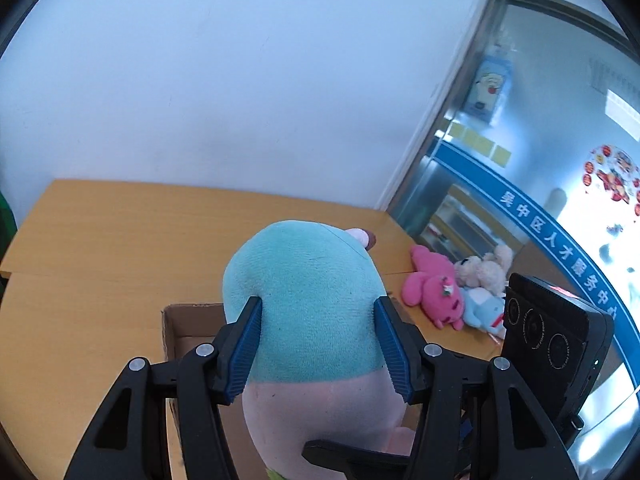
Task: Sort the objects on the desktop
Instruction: 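Carry the plush pig with both grippers and lower it into the cardboard box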
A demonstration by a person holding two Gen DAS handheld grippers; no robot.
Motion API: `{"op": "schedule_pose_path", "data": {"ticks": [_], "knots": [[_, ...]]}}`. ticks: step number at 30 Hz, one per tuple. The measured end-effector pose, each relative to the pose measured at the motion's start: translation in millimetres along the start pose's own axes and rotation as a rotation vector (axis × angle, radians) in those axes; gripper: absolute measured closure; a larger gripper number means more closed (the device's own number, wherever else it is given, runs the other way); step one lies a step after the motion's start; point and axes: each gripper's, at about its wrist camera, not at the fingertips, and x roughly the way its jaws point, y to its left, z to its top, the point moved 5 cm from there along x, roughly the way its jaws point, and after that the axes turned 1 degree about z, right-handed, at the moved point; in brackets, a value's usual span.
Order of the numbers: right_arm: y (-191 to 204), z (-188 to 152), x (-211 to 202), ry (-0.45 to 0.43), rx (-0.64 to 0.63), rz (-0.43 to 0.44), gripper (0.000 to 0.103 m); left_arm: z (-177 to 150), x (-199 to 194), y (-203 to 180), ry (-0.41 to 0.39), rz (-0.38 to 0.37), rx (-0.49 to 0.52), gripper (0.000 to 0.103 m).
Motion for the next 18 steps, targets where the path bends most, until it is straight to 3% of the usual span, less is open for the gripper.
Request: {"op": "schedule_pose_path", "data": {"ticks": [4,8,11,15,18], "knots": [[-42,2,58,0.082,0.094,-0.004,0.023,-10,66,59,0.126,-0.005,-0.097,0.050],[-77,-22,119,0.182,0.145,-0.048,0.024,-43,116,102,0.239,0.012,-0.152,0.050],[-98,-44,153,0.247,0.223,-0.036,0.025,-66,138,127,0.313,0.035,-0.190,0.050],[-97,-59,173,0.277,0.229,-0.045,0.024,-73,136,143,0.297,0.044,-0.213,0.046],[-93,-47,177,0.292,0.278,0.004,0.025,-72,130,149,0.284,0.064,-0.211,0.046]]}}
